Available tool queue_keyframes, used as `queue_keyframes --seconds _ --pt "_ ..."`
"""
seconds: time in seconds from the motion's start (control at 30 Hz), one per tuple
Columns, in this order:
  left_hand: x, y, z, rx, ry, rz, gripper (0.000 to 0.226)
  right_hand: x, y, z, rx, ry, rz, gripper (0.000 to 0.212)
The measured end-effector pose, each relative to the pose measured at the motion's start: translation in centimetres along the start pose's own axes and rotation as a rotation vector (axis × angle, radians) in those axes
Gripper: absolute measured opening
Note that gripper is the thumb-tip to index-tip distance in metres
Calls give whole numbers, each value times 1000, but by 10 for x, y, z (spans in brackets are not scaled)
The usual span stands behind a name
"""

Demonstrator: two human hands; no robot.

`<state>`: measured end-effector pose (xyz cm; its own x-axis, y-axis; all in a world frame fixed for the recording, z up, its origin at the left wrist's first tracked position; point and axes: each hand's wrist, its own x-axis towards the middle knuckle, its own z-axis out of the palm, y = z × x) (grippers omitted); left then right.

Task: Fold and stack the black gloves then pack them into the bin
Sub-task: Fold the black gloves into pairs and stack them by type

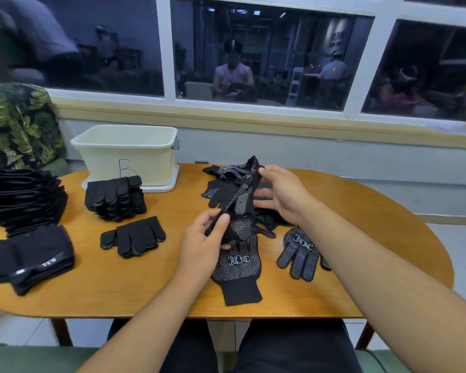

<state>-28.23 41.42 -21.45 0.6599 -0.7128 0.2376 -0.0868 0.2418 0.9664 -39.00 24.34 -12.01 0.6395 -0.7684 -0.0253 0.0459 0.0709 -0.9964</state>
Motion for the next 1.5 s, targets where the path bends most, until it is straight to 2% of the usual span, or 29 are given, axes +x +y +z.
queue_keyframes --seconds 0.1,0.27,0.37,0.47,0.57,0.63,0.7,0.83,0.97,1.07,1.2,1.33,1.4,1.5 --pt "5 10 -8 38 52 28 11 2 13 -14 -7 59 73 13" --pt "39 51 -13 136 -71 94 12 -4 17 -22 -21 100 84 19" --pt "65 81 -13 303 -200 167 15 -10 9 -17 -132 92 -29 21" --pt "85 108 -13 514 -380 201 19 -14 -2 -9 -243 -98 -224 27" --pt "95 135 -7 733 -479 237 20 -16 -14 3 -290 -322 -260 46" --pt "101 147 -3 820 -462 305 27 -16 -20 13 -289 -310 -278 45" --pt "104 151 -1 813 -413 359 32 -15 -23 19 -237 -302 -293 30" --pt "99 136 -10 666 -216 410 29 -12 -23 21 -173 -288 -288 23" --pt "82 97 -34 484 -123 247 35 -10 -23 16 -138 -232 -301 28" --pt "62 61 -43 539 -98 170 25 -5 -24 11 -109 -218 -269 27" --pt "35 15 -45 774 -281 148 7 1 -24 11 -92 -202 -258 26" --pt "14 -9 -49 977 -520 160 54 2 -22 13 -76 -193 -224 25" --pt "8 -14 -54 1094 -614 228 62 4 -19 13 -89 -179 -214 24" --pt "5 -15 -66 1162 -654 282 61 6 -14 16 -76 -168 -213 24"
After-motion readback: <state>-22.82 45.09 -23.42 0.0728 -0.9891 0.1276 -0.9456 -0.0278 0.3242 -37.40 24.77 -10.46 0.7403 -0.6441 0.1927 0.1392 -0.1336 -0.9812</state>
